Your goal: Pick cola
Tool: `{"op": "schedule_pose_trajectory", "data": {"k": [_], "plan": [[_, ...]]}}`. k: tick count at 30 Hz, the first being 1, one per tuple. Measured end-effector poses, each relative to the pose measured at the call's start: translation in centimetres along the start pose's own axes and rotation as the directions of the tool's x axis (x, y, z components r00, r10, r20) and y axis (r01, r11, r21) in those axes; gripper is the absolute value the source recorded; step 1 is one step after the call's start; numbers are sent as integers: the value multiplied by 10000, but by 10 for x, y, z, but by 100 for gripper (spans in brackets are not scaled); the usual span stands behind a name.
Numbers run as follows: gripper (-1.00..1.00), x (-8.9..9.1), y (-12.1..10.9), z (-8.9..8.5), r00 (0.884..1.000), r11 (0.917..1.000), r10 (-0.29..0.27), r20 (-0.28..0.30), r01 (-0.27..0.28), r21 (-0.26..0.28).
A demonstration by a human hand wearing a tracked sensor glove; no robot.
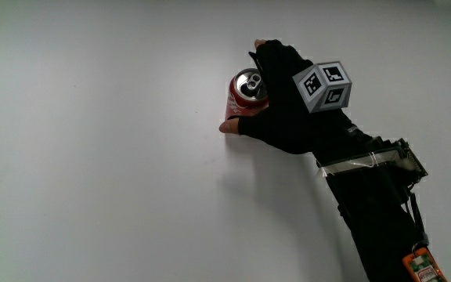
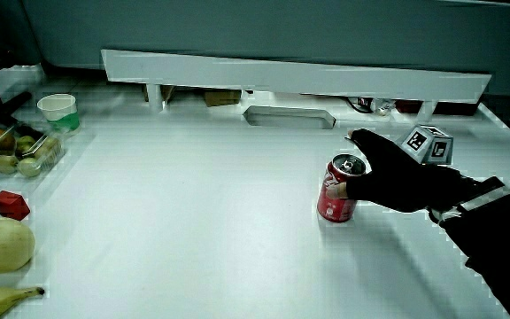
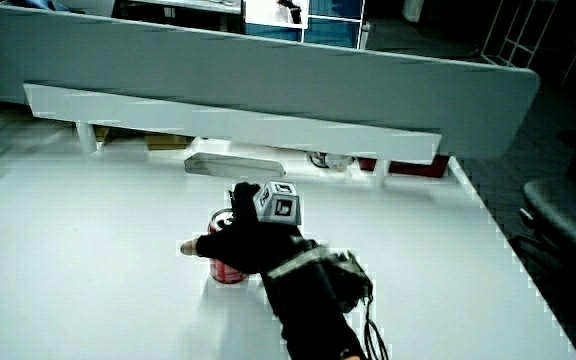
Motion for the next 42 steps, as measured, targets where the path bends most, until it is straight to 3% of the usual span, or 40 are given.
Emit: {"op": "schedule_pose_trajectory", "data": {"k": [6, 22, 33, 42], "plan": [[0, 9, 5, -5, 9996, 9994, -273, -39, 272, -225], [0, 15, 13, -2, 9987, 9987, -498, -136, 500, 138], [55, 21, 12, -6, 9973, 9973, -576, -454, 596, 440], [100, 20, 6, 2, 9980, 9932, -390, -492, 442, 1081]]}}
